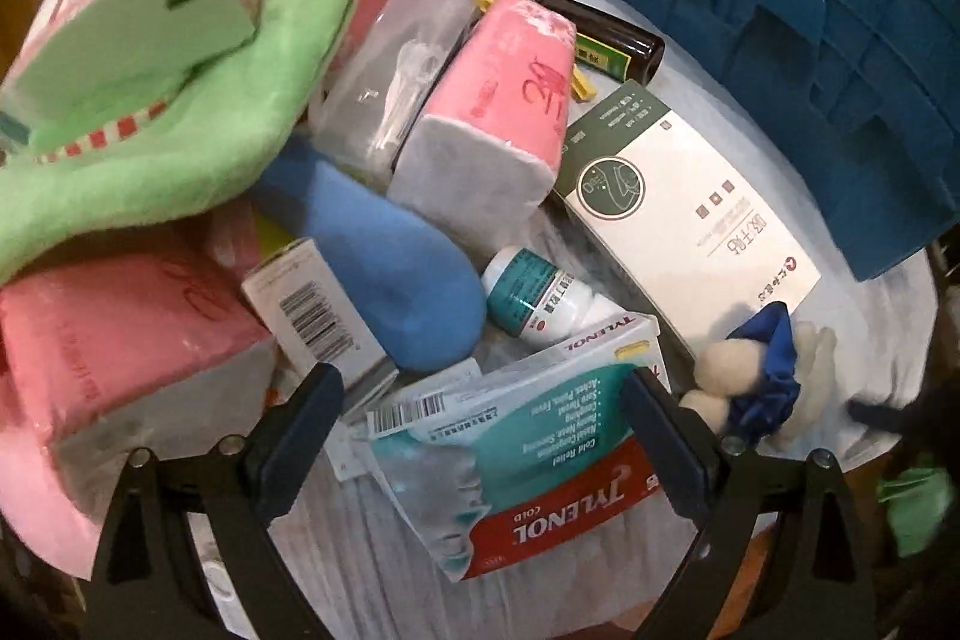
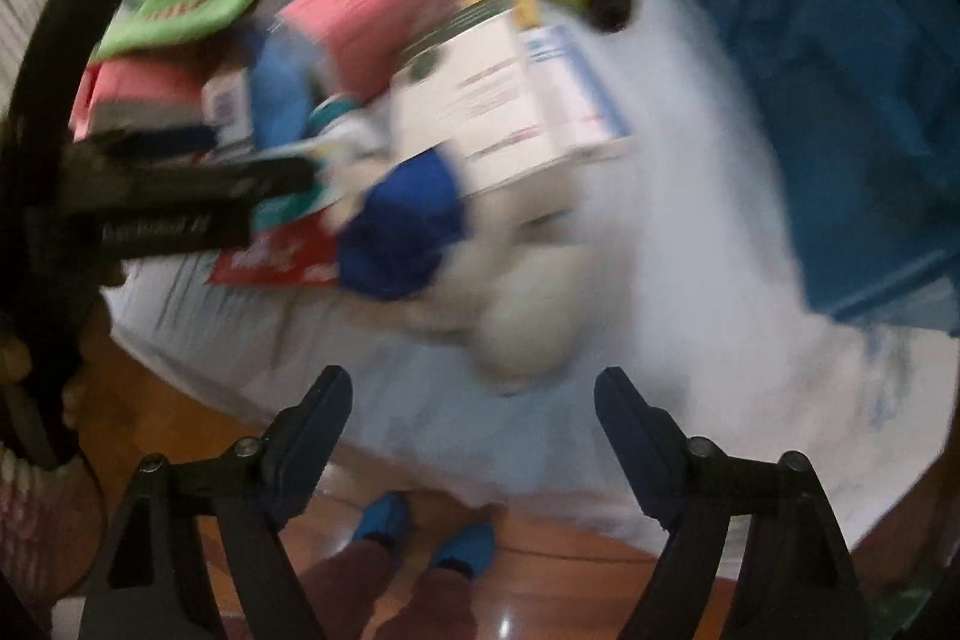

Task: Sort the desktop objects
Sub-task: 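Reach the right tool to the small teddy bear in blue dress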

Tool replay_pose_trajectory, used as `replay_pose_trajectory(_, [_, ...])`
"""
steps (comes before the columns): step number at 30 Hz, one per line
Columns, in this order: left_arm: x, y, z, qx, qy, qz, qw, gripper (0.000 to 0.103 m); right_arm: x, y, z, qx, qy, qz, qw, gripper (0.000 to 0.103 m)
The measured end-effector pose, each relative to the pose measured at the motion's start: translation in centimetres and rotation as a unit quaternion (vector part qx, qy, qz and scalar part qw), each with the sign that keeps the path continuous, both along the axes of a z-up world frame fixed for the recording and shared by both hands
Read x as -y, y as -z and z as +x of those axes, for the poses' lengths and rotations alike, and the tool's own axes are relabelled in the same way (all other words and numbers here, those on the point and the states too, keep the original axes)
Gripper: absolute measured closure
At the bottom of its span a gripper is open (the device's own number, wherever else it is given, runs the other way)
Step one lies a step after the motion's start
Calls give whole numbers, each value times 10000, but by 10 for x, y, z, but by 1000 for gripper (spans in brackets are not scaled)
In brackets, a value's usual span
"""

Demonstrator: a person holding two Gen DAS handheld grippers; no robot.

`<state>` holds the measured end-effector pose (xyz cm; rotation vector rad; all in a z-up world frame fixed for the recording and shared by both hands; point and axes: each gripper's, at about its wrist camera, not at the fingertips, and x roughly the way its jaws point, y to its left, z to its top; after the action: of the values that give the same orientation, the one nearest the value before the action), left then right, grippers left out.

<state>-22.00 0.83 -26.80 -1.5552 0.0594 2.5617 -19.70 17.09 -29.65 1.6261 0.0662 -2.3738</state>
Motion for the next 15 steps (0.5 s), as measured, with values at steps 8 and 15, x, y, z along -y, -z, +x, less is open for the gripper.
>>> replay_pose_trajectory(8, [34, 18, 28, 284, 165, 358, 9988, 7, 45, 20, -34, -356, 321, 248, 9985, 28])
replay_pose_trajectory(15, [42, 9, 44, 161, 258, 272, 9992, 7, 31, 1, -34, -750, 818, 308, 9933, 27])
